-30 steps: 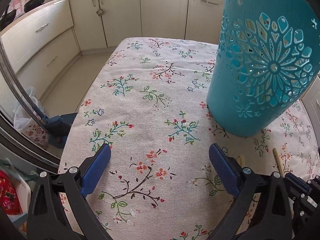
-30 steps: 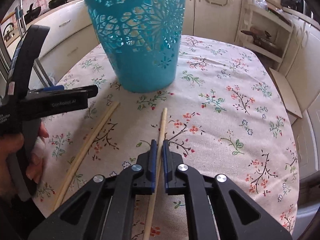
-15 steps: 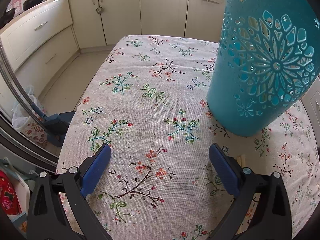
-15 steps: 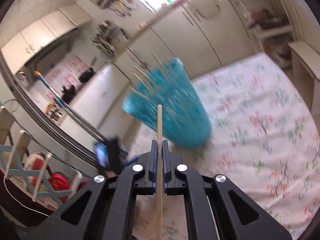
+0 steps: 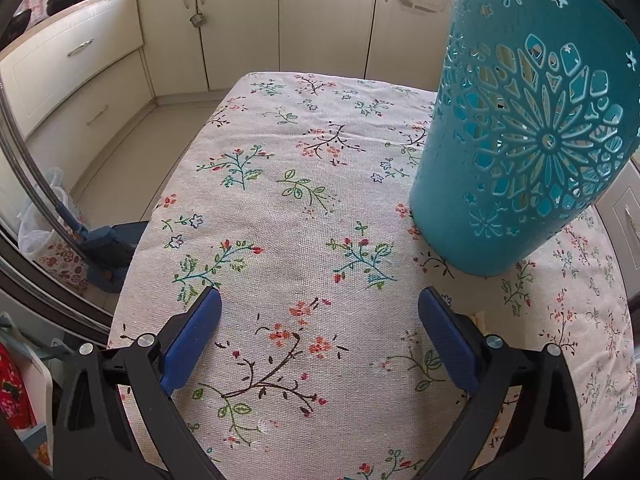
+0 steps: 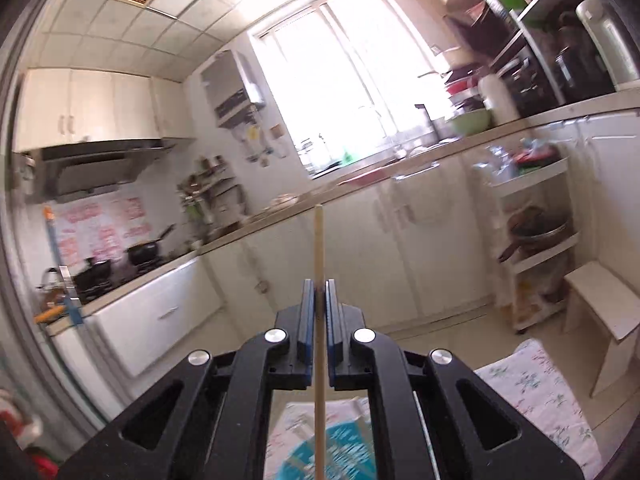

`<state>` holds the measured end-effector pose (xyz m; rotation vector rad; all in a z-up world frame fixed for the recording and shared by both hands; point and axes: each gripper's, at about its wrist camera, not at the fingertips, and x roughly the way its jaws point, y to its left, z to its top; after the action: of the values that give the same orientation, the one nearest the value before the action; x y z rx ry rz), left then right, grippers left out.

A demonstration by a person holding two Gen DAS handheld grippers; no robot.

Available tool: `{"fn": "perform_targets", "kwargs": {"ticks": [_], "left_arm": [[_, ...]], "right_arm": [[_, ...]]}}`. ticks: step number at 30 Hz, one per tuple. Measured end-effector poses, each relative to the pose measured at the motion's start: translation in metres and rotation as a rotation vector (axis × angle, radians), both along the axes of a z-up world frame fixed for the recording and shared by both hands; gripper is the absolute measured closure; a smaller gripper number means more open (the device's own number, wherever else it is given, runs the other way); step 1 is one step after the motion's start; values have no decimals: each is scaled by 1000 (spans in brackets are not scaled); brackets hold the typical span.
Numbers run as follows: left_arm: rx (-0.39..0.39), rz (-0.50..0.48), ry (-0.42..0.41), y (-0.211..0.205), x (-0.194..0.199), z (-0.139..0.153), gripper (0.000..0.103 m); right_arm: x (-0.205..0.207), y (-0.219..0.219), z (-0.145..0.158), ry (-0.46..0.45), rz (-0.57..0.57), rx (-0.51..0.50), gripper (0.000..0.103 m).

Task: Organize utensils
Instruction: 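Lift the chopstick with the right tool and release it into the basket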

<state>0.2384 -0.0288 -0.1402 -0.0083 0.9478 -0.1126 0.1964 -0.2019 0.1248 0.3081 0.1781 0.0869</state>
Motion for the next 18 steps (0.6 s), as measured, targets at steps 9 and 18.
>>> {"fn": "perform_targets", "kwargs": {"ticks": [9,18], "left_arm": [[-13,-10,-2,1,0,0,8],[-9,-9,-1,1,0,0,8]], "right_arm": [[12,11,-57,137,-11,-102,97],[-18,7,-47,183,68,-174,79]]}}
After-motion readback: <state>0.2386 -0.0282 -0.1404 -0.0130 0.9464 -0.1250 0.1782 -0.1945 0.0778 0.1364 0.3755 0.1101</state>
